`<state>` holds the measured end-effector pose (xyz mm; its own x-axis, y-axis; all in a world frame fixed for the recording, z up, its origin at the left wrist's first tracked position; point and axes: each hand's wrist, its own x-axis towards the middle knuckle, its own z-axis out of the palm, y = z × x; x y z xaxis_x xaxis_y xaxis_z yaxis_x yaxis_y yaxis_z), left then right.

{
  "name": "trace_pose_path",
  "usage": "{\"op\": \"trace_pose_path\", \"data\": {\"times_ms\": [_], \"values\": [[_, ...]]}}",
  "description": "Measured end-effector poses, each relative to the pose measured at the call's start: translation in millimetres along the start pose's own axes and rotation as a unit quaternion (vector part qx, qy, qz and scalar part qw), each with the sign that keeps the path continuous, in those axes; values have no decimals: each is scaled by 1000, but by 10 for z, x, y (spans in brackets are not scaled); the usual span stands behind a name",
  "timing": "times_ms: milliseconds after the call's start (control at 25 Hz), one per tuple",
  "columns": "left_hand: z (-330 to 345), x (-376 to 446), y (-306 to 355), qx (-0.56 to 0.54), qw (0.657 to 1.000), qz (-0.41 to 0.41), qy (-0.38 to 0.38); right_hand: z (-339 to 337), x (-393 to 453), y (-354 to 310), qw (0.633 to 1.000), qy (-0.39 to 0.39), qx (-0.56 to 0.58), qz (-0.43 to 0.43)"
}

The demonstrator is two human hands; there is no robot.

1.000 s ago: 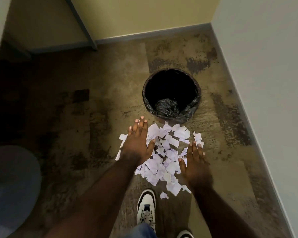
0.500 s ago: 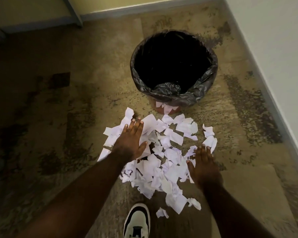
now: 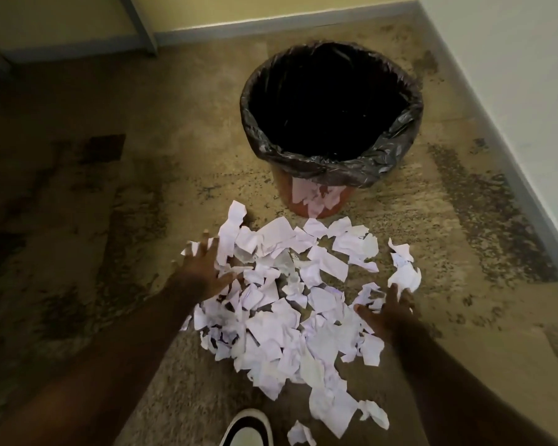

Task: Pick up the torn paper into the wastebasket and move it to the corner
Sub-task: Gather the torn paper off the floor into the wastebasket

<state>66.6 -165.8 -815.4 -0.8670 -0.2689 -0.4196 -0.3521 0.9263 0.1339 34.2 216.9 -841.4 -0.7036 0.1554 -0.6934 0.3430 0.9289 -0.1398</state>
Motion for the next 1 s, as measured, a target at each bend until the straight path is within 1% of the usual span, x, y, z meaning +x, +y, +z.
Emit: {"op": "trace_pose_path", "data": {"times_ms": [80, 120, 200, 280, 360, 480, 640, 720, 840, 920, 1000], "values": [[101, 2, -221, -97, 990, -92, -44, 126, -1, 80, 998, 1, 63, 14], [179, -7, -315, -130, 982, -116, -70, 224, 28, 158, 996, -2, 88, 13], [323, -88, -391, -179, 967, -145, -106, 365, 43, 261, 993, -15, 115, 3], [471, -150, -358, -207, 959, -162, -109, 457, 68, 309, 994, -6, 111, -8], [562, -192, -278, -204, 963, -152, -91, 519, 66, 286, 994, 17, 104, -35], [652, -298, -113, -204, 969, -123, -62, 644, -61, 165, 985, 18, 154, -74], [723, -412, 222, -216, 966, -116, -80, 800, -224, -56, 979, 23, 179, -89], [744, -447, 374, -232, 961, -119, -95, 840, -287, -158, 972, 14, 206, -111], [762, -510, 569, -261, 952, -118, -105, 871, -353, -291, 967, 4, 199, -158], [751, -576, 686, -304, 939, -120, -103, 899, -437, -398, 963, 3, 206, -172], [749, -640, 793, -344, 925, -115, -111, 905, -525, -503, 953, -1, 240, -187]]}}
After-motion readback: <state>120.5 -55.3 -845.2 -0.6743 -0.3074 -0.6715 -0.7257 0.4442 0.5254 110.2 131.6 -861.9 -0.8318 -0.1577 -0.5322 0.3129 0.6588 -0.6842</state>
